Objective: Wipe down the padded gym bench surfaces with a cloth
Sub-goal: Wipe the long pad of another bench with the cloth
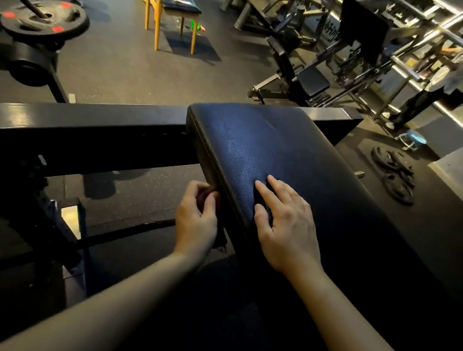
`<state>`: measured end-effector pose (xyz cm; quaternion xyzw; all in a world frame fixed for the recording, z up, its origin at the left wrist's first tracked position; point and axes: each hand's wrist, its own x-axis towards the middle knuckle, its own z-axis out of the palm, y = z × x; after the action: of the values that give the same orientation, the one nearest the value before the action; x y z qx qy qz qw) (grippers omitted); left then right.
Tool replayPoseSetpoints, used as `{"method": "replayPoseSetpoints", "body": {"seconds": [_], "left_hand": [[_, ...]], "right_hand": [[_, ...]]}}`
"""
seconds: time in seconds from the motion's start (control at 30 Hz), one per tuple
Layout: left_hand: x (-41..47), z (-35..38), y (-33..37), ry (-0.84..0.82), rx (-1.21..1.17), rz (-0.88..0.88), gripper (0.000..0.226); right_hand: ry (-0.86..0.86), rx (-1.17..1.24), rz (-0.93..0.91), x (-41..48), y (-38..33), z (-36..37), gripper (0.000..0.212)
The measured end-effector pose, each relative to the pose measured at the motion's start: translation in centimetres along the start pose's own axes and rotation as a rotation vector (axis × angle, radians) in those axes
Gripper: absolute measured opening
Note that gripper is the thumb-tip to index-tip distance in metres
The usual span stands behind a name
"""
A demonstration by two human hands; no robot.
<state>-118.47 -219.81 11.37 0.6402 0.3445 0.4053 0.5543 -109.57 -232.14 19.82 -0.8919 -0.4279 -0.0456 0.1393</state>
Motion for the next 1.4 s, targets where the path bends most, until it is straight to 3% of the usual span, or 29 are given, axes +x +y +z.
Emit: {"method": "replayPoseSetpoints", "body": {"seconds": [0.1,0.27,0.4,0.53,0.6,0.7,0.77,0.9,1.03,1.13,1.23,1.3,1.4], "left_hand": [[3.6,-0.3,0.2,0.018,0.046,0.019,0.011],[14.4,-0.2,0.0,0.145,0.183,-0.107,0.005],[8.4,-0.1,0.0,0.11,0.114,-0.026,0.006],[-3.3,-0.3,0.8,-0.061,0.018,0.09,0.012],[-0.6,-0.3,1.1,0.002,0.032,0.132,0.01],[9.5,0.2,1.3,0.192,0.067,-0.056,0.005],[13.0,0.3,0.5,0.216,0.062,-0.167,0.006],[5.6,0.5,1.0,0.153,0.004,-0.04,0.005],[-7.8,-0.6,1.8,-0.108,-0.087,0.064,0.015],[-2.5,-0.7,1.7,-0.039,-0.024,0.095,0.015],[5.4,-0.8,1.2,0.098,-0.027,-0.072,0.007],[3.7,-0.3,1.7,0.119,-0.053,-0.066,0.004],[-6.9,-0.2,2.7,-0.058,-0.124,0.016,0.008]], "right_hand": [[-0.009,0.001,0.001,0.0,0.1,0.0,0.053],[0.009,0.016,-0.002,0.1,0.2,0.1,0.053],[0.018,0.022,-0.007,0.1,0.3,0.1,0.053],[0.032,0.024,-0.011,0.1,0.2,0.2,0.053],[0.025,0.027,-0.004,0.1,0.2,0.0,0.053],[0.019,0.022,-0.002,0.2,0.3,0.1,0.051],[0.017,0.025,0.001,0.2,0.3,0.2,0.052],[0.024,0.015,0.002,0.2,0.1,0.2,0.054],[0.02,0.016,0.012,0.2,0.0,0.1,0.055],[-0.002,0.023,0.01,0.1,0.0,0.0,0.054],[-0.008,0.016,0.005,0.2,0.1,-0.1,0.053],[0.002,0.029,0.008,0.2,0.0,0.0,0.053],[0.014,0.031,0.015,0.3,0.0,0.1,0.053]]}}
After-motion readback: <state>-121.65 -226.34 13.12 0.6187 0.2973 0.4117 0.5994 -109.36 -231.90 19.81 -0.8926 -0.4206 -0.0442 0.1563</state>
